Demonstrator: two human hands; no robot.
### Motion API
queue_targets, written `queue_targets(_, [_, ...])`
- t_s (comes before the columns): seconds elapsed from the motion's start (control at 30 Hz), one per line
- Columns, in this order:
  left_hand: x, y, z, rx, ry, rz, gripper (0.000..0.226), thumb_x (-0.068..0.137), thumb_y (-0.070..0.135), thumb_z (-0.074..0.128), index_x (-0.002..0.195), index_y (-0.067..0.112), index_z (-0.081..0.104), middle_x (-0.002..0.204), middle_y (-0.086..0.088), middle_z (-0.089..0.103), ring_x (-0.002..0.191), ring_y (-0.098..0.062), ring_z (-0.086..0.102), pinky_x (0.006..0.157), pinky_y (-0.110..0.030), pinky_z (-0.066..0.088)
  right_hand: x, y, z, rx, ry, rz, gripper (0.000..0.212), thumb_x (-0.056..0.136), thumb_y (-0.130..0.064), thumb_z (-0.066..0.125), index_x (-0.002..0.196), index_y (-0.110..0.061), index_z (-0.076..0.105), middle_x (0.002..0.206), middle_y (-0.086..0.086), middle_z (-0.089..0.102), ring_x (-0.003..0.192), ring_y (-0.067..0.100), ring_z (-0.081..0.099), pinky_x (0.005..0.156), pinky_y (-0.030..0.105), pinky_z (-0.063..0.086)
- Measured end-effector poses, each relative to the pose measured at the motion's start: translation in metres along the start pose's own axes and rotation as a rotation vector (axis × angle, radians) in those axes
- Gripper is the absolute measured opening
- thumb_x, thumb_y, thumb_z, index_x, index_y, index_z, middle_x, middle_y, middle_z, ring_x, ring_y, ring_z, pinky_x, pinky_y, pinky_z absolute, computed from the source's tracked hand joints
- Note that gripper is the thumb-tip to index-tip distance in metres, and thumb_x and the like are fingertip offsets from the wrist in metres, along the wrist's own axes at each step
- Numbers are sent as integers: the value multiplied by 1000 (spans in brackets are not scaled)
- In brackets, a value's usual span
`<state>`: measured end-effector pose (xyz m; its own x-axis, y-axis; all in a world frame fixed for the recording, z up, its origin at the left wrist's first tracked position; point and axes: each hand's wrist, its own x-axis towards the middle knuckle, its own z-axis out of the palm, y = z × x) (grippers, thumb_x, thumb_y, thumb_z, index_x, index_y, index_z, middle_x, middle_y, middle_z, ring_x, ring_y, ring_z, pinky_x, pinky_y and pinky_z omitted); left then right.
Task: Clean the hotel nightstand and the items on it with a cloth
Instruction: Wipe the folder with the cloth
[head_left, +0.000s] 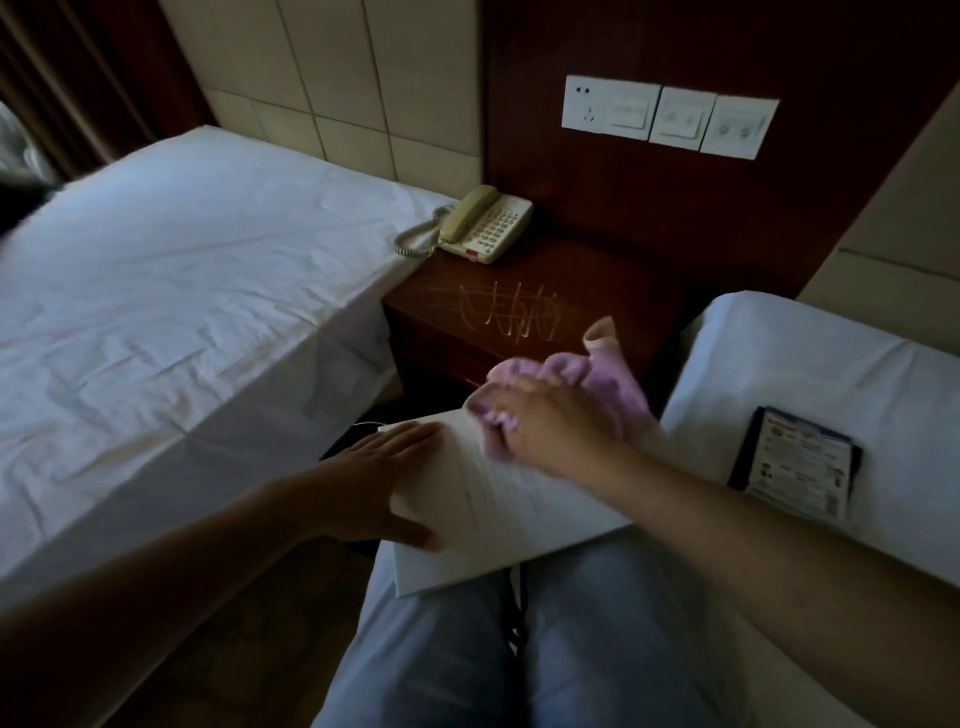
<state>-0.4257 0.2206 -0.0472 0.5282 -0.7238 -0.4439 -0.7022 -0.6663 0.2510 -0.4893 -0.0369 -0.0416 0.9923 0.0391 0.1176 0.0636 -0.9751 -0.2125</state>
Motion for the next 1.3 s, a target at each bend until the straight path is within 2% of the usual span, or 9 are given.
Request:
queue_targets(0.2, [5, 7, -1, -33, -33, -37, 132, 66, 86, 63, 161, 30, -10, 167, 14, -14, 155, -10, -13, 128, -40, 3, 35, -5, 0, -87, -57, 183, 37, 100, -46, 36, 122, -35, 64, 119, -1, 61, 114, 27, 53, 87, 48, 37])
queue_targets(0.3, [8, 7, 1, -23, -4, -7, 132, 61, 93, 58, 161, 33, -4, 169, 13, -9, 155, -10, -10, 128, -40, 6, 6, -36, 16, -65, 89, -48, 29, 94, -39, 49, 119, -32, 63, 126, -4, 62, 118, 25, 57, 95, 46, 39])
queue_targets(0.4, [8, 4, 0, -37, -13, -8, 131, 62, 92, 60, 160, 37, -6, 168, 16, -10, 155, -10, -10, 128, -42, 7, -2, 0, 12, -59, -30, -330, 43, 95, -54, 39, 124, -31, 60, 132, -2, 57, 125, 27, 50, 94, 43, 37])
queue_targets(0.47, [10, 2, -1, -46, -51, -42, 132, 62, 91, 62, 159, 39, -11, 167, 19, -13, 155, -11, -10, 127, -45, 9, 11, 55, 16, -72, 58, -179, 53, 90, -63, 24, 122, -37, 58, 126, -3, 58, 117, 27, 55, 86, 41, 41])
queue_targets(0.57, [11, 6, -5, -62, -78, -60, 131, 61, 90, 63, 157, 43, -12, 166, 22, -15, 155, -11, -9, 126, -50, 14, 12, 74, -2, -142, 55, 200, 38, 94, -46, 36, 124, -37, 58, 119, 0, 62, 109, 27, 59, 83, 41, 49])
queue_targets(0.77, [10, 12, -7, 18, -46, -45, 132, 66, 87, 64, 161, 31, -9, 167, 15, -14, 154, -11, -12, 124, -35, 3, -59, -24, 9, -44, 26, -137, 46, 86, -48, 29, 110, -35, 66, 133, -3, 60, 109, 21, 60, 74, 37, 55])
queue_targets(0.9, [6, 11, -2, -24, -36, -49, 133, 63, 88, 64, 160, 34, -9, 166, 18, -14, 154, -13, -11, 127, -42, 8, -64, 9, 2, -41, 83, -88, 26, 93, -49, 44, 112, -41, 60, 104, -2, 68, 85, 23, 66, 64, 37, 56])
queue_targets(1.07, [3, 11, -5, -38, -57, -80, 141, 48, 100, 53, 160, 36, -6, 166, 20, -11, 155, -13, -7, 126, -49, 15, -57, 49, -12, -216, 71, 137, 48, 88, -54, 30, 115, -36, 65, 127, -3, 66, 111, 24, 62, 84, 40, 52])
queue_targets(1.3, [0, 16, -7, 16, -39, -79, 159, 34, 110, 38, 162, 24, -2, 169, 8, -9, 155, -16, -8, 127, -40, 8, -81, -52, 20, -44, 6, -114, 40, 92, -59, 45, 129, -44, 53, 148, -2, 48, 131, 22, 49, 98, 44, 48])
